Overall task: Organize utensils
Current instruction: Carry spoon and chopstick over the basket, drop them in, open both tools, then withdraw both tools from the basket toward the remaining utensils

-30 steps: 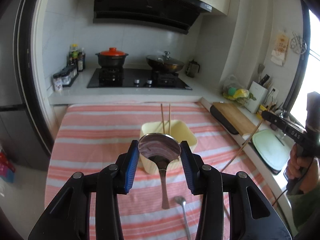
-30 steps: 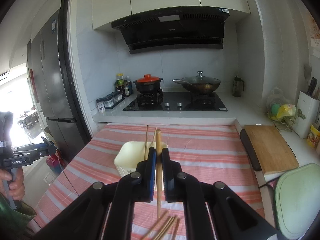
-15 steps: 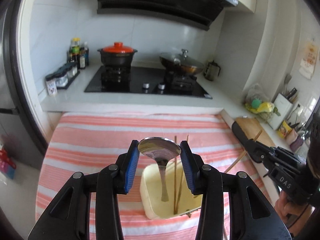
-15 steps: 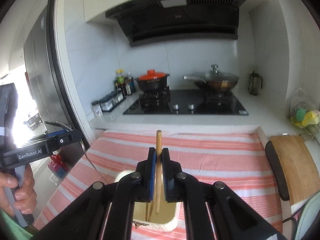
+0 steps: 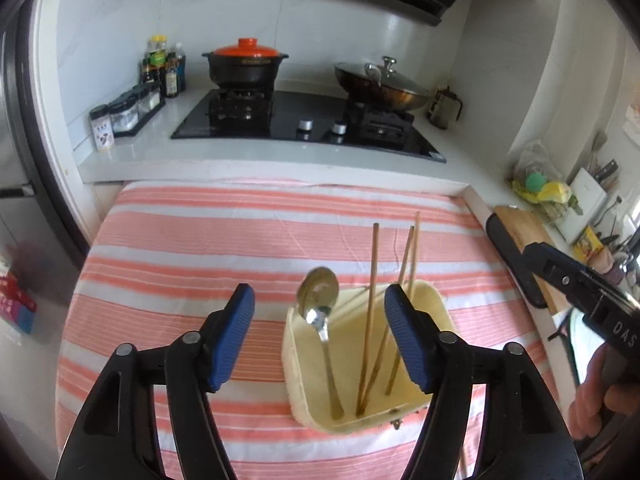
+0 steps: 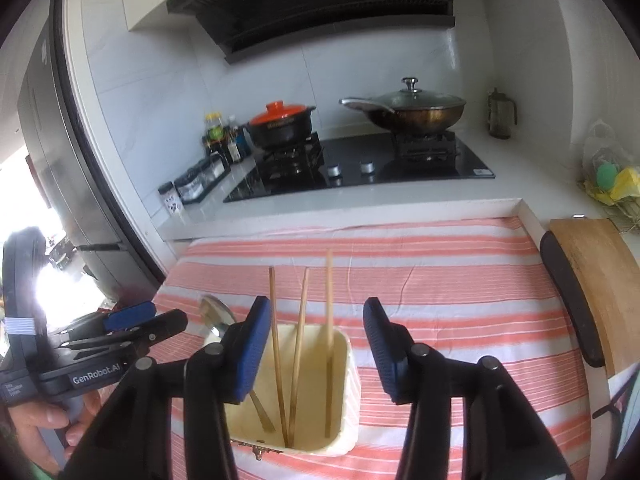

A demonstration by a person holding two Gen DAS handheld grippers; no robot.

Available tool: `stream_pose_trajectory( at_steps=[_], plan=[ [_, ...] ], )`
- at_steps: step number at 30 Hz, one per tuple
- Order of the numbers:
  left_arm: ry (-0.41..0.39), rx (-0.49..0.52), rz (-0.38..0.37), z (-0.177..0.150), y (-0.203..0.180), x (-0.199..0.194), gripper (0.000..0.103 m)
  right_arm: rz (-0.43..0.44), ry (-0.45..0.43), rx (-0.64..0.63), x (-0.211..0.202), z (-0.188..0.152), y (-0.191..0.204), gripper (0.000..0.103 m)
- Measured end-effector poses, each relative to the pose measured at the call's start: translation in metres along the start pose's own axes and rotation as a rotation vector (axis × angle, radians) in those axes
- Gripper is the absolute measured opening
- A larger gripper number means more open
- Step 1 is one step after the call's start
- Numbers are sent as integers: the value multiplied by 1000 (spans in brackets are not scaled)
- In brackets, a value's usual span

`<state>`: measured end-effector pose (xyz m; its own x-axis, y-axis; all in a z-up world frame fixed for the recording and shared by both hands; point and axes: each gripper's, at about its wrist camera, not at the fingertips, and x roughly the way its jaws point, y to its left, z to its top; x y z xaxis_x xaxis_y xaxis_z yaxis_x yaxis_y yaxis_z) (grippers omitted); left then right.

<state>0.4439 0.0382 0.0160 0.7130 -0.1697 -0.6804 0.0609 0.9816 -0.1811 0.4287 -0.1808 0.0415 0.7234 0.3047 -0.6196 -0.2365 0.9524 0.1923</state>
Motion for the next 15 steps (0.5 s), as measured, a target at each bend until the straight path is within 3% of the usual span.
stream_pose_trajectory(
  at_steps=[4, 7, 10, 15],
  plan=[
    [-51, 81, 17, -31, 11, -65, 89, -38, -78, -78, -62, -3, -2, 50],
    [-51, 132, 38, -82, 22, -104, 94, -67, -98, -142, -107, -31, -8, 58],
    [-10, 151, 35, -155, 34, -126, 96, -106, -92, -179, -141, -84, -16, 58],
    [72, 152, 114, -274, 42, -119, 96, -214, -40, -185, -169, -202, -33, 58]
  ],
)
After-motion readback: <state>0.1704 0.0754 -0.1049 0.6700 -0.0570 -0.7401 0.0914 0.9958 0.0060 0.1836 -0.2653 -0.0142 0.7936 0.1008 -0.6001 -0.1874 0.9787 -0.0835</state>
